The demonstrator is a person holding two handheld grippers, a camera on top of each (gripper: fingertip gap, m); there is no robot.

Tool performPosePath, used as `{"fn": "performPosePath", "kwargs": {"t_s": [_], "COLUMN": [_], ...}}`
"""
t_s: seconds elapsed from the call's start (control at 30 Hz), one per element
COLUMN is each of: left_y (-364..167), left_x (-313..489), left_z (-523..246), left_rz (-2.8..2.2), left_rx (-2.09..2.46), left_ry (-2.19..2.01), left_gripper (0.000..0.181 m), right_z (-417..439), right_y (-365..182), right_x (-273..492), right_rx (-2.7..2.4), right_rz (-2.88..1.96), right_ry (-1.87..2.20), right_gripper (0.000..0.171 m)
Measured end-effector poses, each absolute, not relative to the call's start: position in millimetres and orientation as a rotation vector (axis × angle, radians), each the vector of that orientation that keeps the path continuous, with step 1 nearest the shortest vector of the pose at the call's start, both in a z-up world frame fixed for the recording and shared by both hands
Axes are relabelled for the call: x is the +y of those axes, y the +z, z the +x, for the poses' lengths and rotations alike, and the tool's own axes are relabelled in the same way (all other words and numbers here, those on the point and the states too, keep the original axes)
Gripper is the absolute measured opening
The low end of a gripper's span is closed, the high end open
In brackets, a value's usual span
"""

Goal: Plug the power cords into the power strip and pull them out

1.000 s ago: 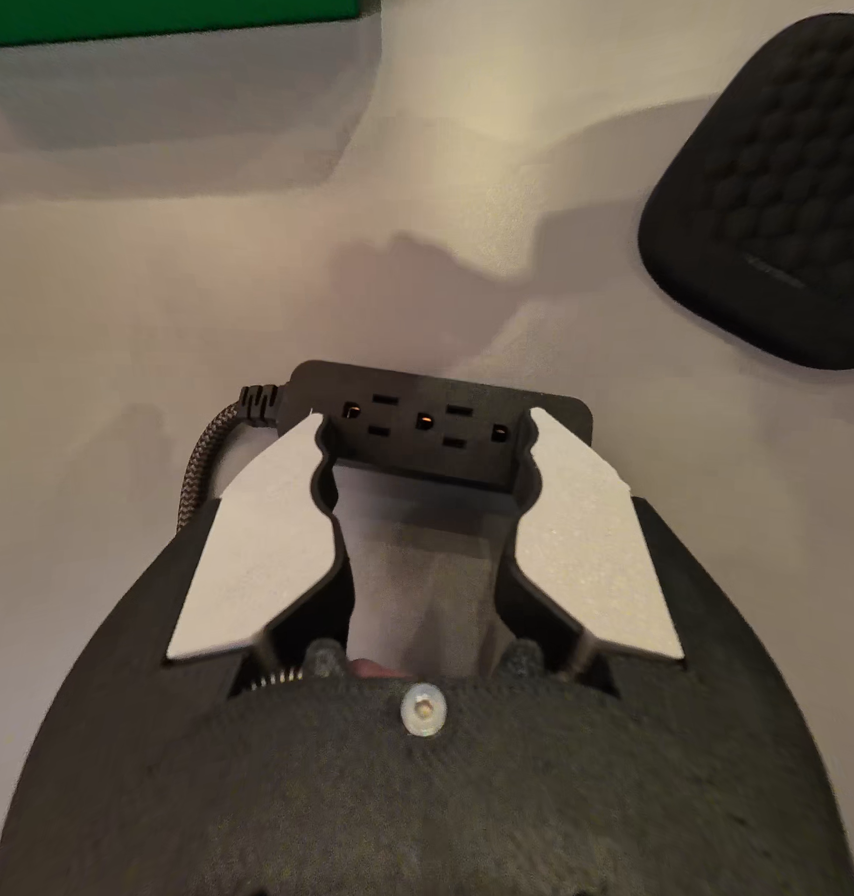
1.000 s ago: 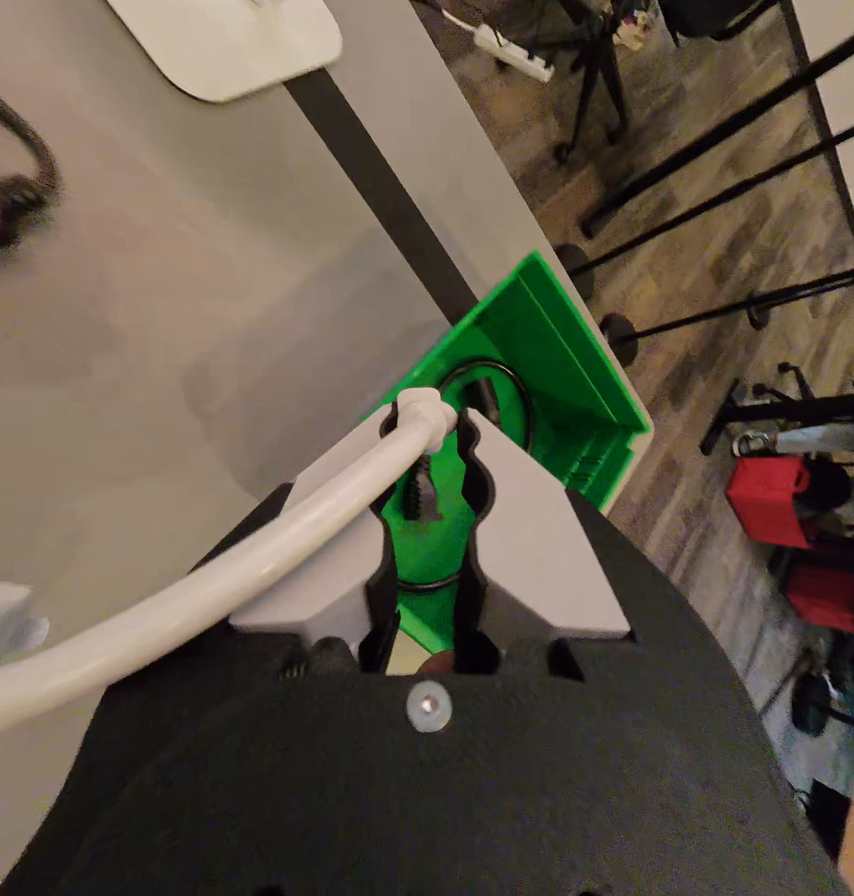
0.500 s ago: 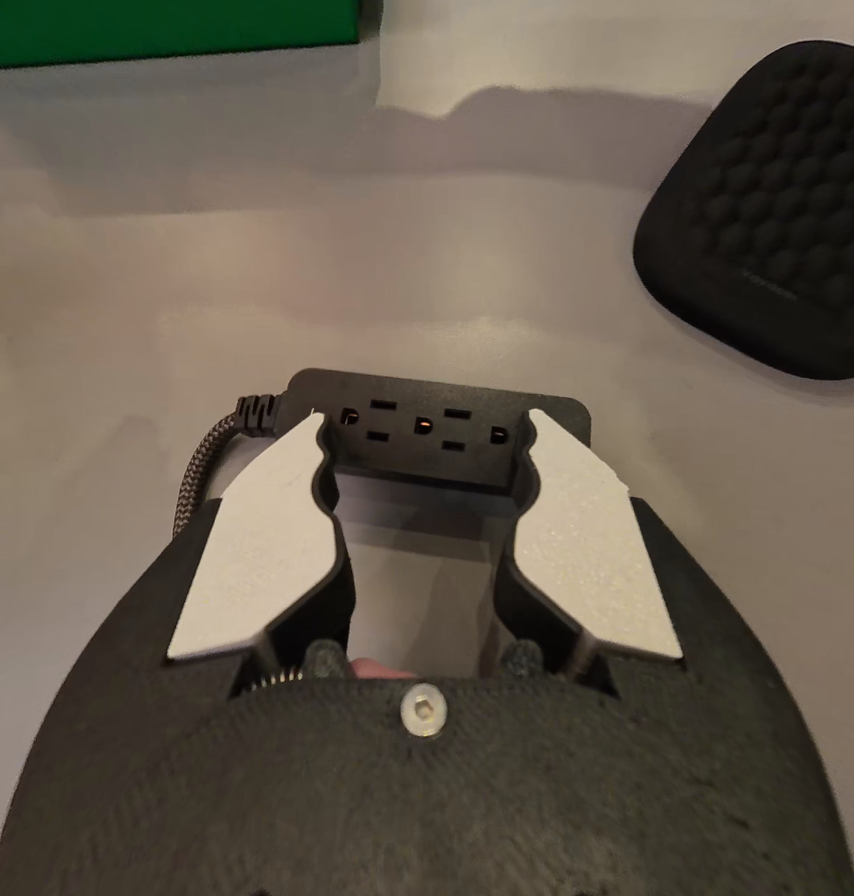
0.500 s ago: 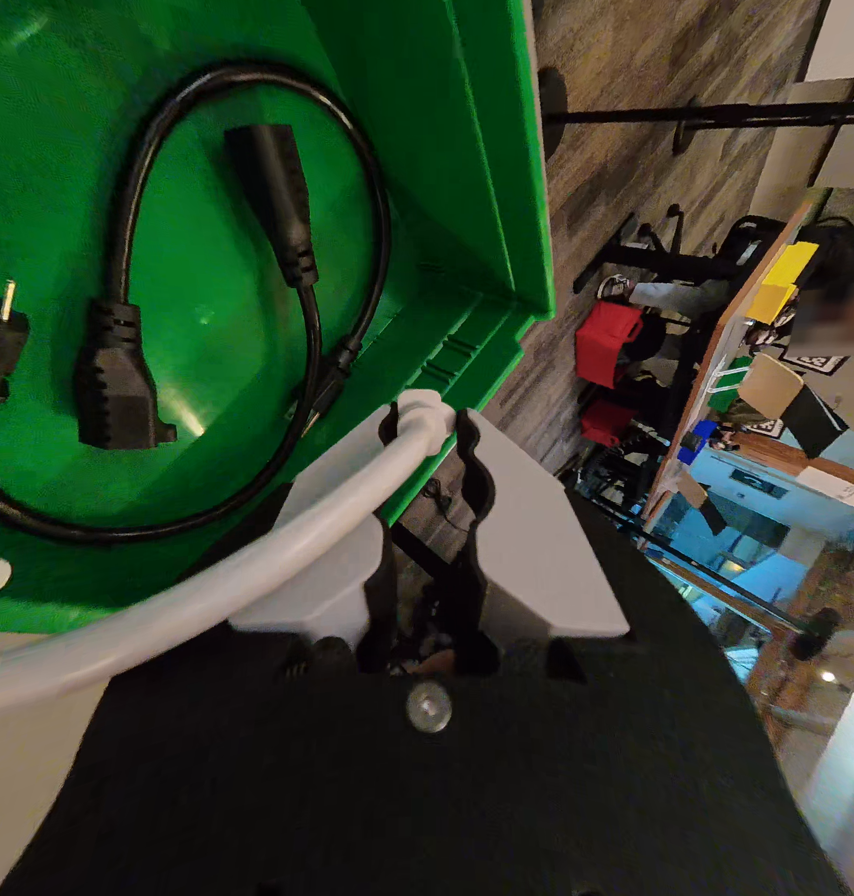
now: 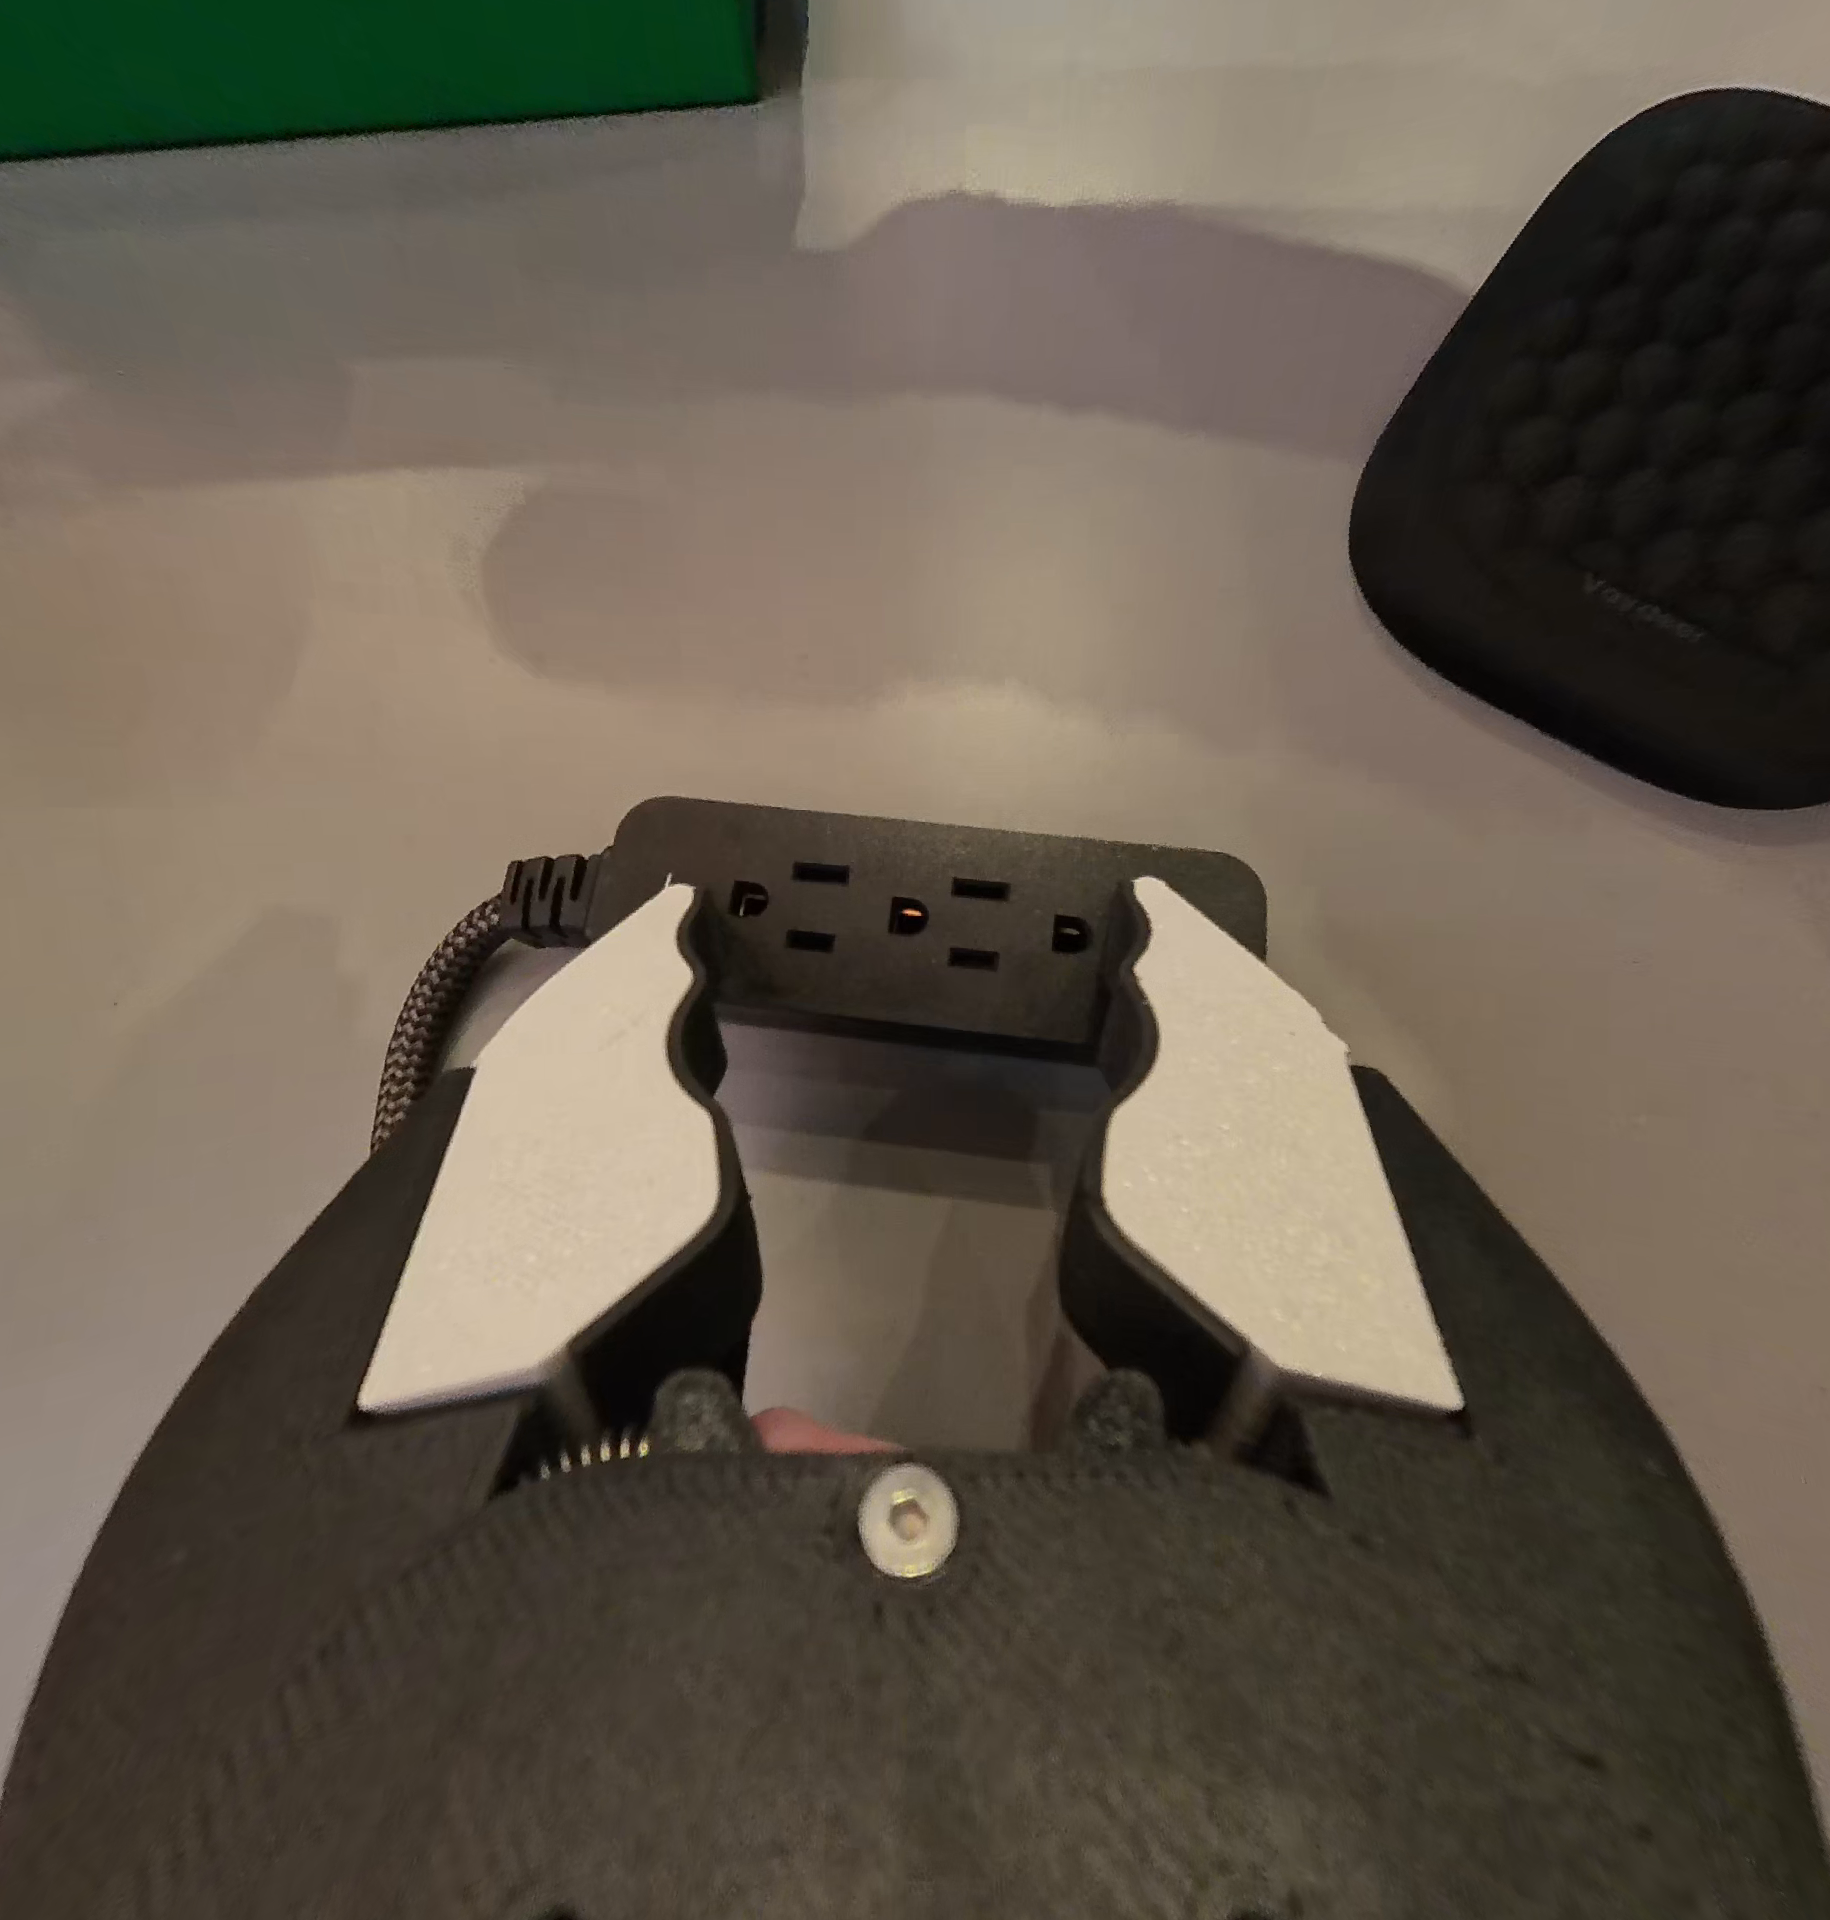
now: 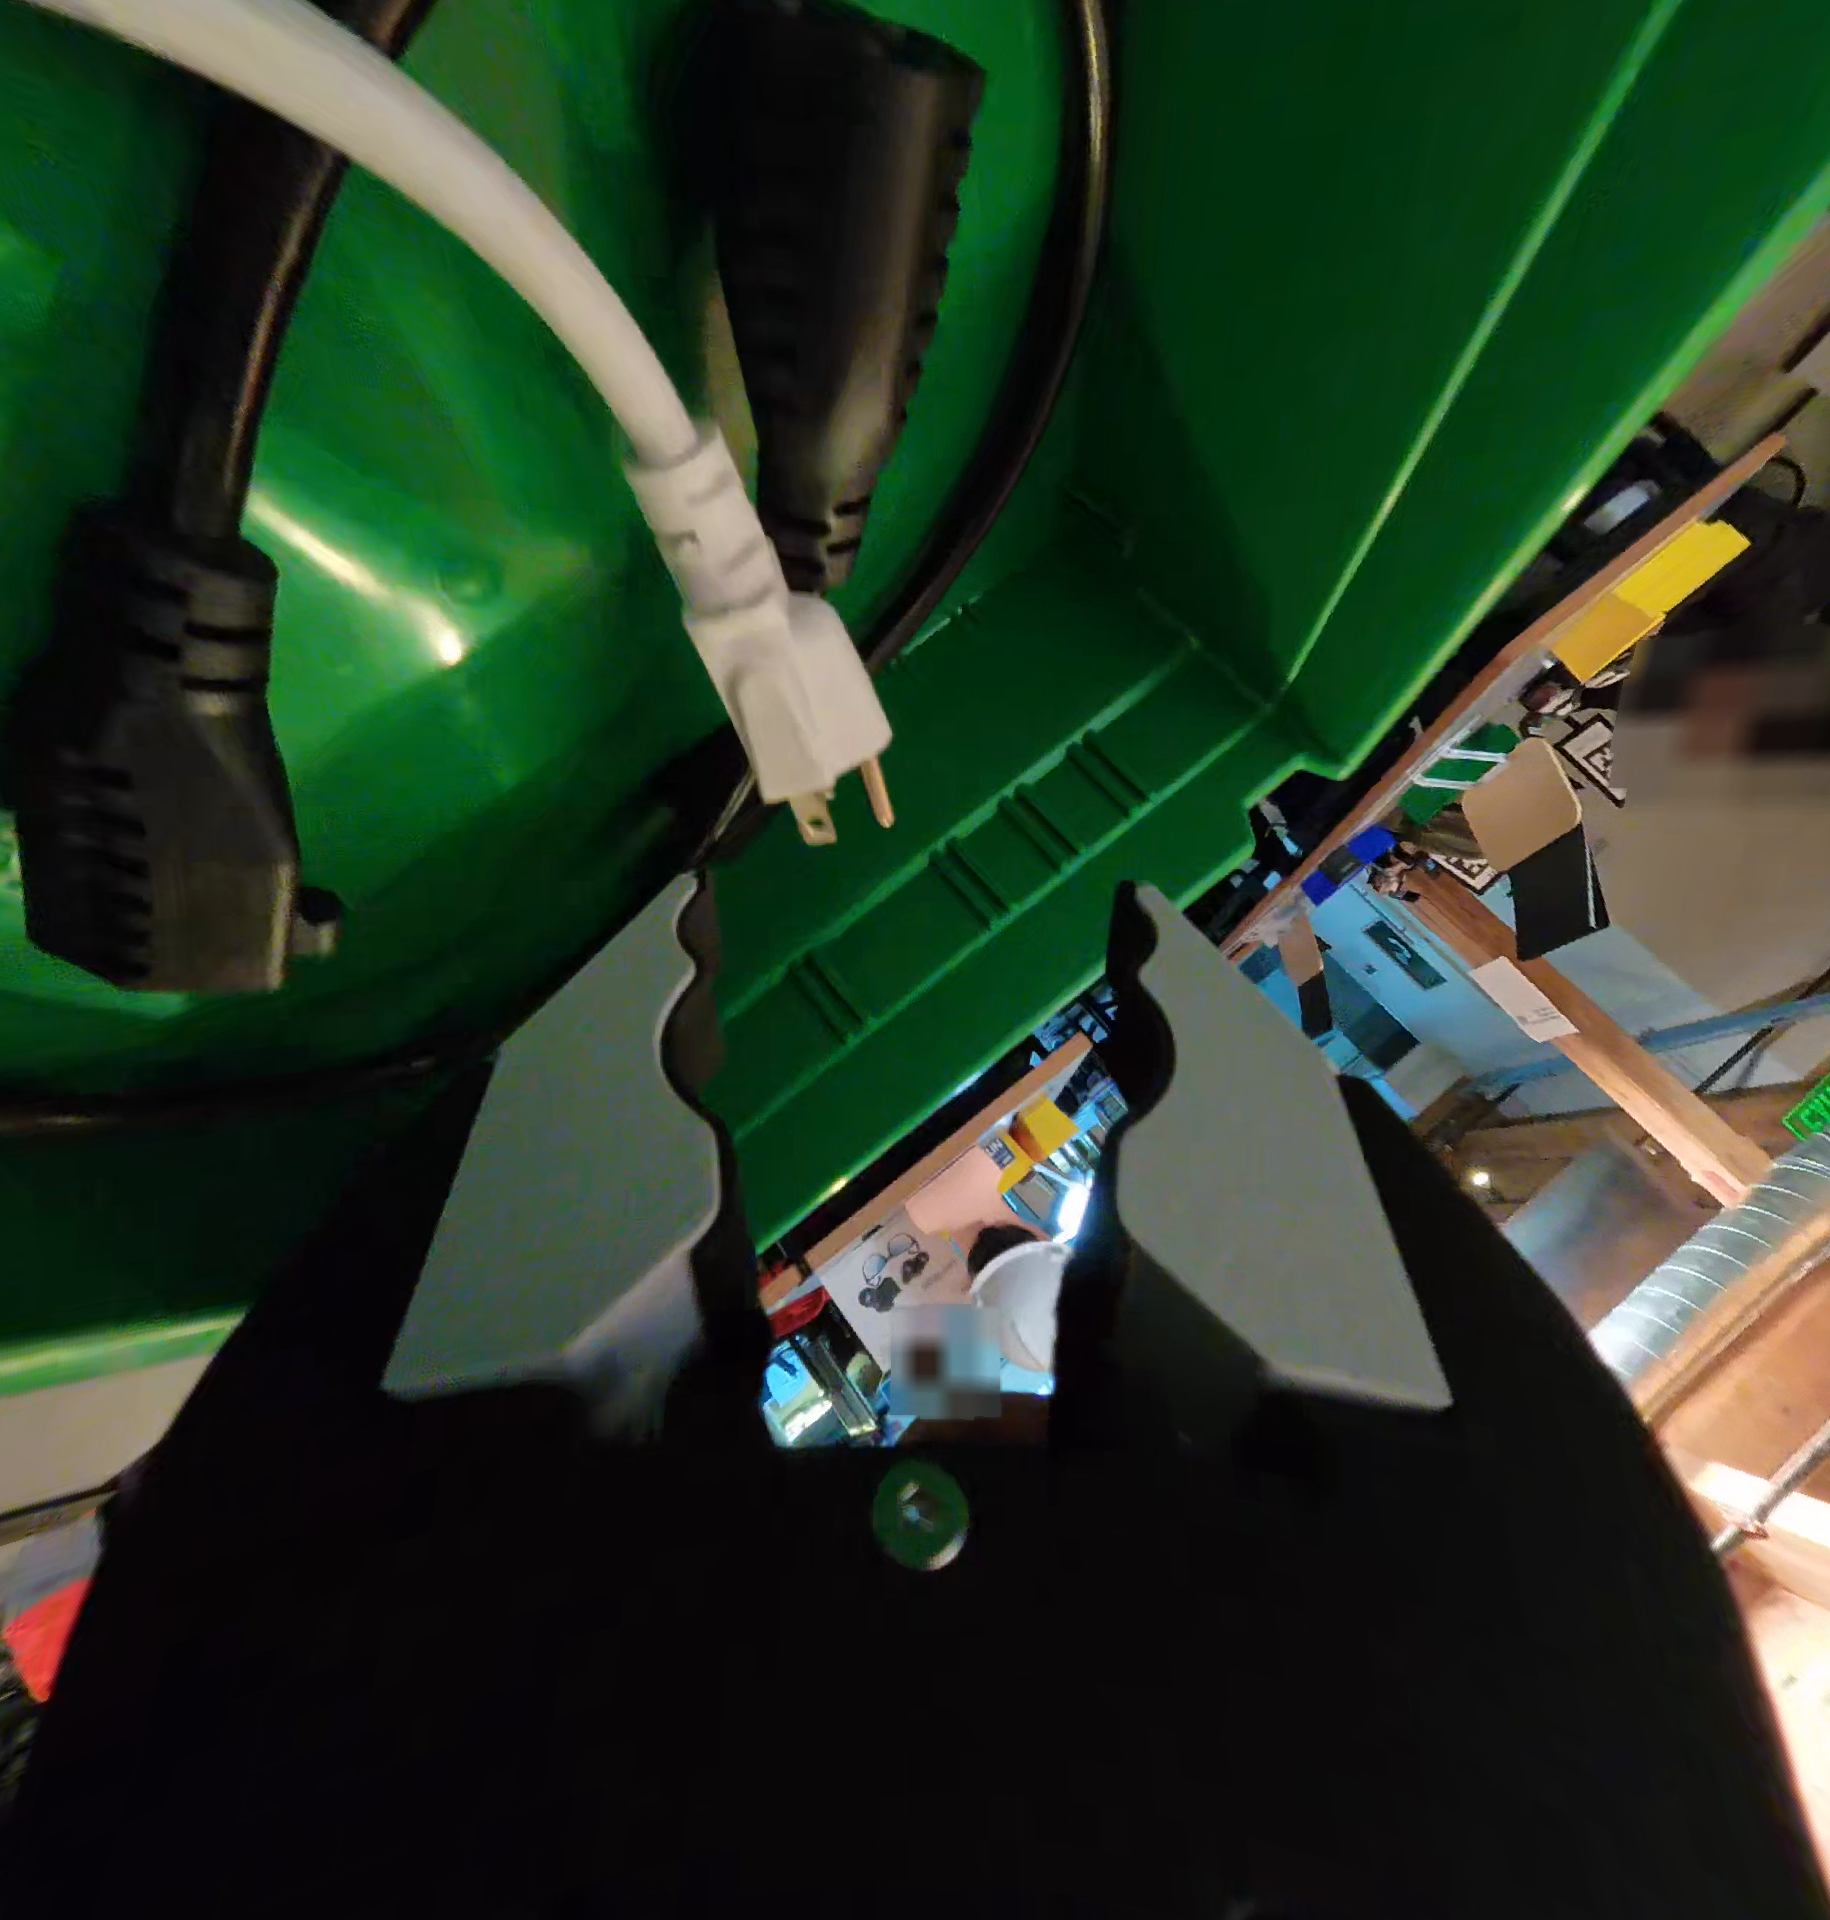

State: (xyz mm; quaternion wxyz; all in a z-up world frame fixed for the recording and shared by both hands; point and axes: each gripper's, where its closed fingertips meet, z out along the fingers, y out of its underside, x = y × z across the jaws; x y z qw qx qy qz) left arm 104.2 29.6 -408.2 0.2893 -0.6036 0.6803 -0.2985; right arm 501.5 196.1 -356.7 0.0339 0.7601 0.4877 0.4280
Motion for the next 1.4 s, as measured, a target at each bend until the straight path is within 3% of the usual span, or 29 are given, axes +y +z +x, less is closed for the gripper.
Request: {"fn": "performPosePath", "kwargs": {"t_s": [0.17,0.3,0.43,0.6,0.73,0.93,1.03,1.23,1.27,1.4], "left_y": [-408.2,-408.1,-408.0,-408.0,-408.8,-409.0,-409.0,-409.0,-410.0,-407.8], "left_x": [29.6,30.2,32.5,32.0,36.7,38.3,37.6,37.8,36.8,35.0], "left_z": [104.5,106.4,113.5,127.1,129.3,131.6,131.8,131.5,132.1,135.3], "left_rz": [-1.615,-1.630,-1.712,-1.766,-1.793,-1.821,-1.840,-1.876,-1.881,-1.858], "left_rx": [1.813,1.791,1.685,1.592,1.540,1.502,1.489,1.470,1.474,1.475], "left_ry": [-0.793,-0.789,-0.743,-0.701,-0.692,-0.673,-0.656,-0.633,-0.634,-0.626], "left_gripper": [0.071,0.071,0.071,0.073,0.084,0.086,0.085,0.085,0.092,0.085], "right_z": [485.6,389.8,254.7,137.9,117.7,121.3,121.7,120.5,119.6,117.3], "right_y": [-297.7,-266.0,-308.9,-367.1,-390.7,-414.5,-418.3,-423.8,-426.0,-429.4], "right_x": [181.6,156.4,93.9,44.8,54.2,56.7,59.8,60.6,61.9,65.8], "right_rx": [1.415,1.576,1.884,1.717,1.404,1.271,1.242,1.164,1.131,1.212], "right_rz": [2.493,2.917,3.029,3.208,3.341,3.360,3.376,3.361,3.351,3.279], "right_ry": [1.432,1.260,0.653,-0.238,-0.501,-0.331,-0.275,-0.345,-0.394,-0.379], "right_gripper": [0.063,0.047,0.046,0.054,0.055,0.061,0.056,0.054,0.054,0.053]}}
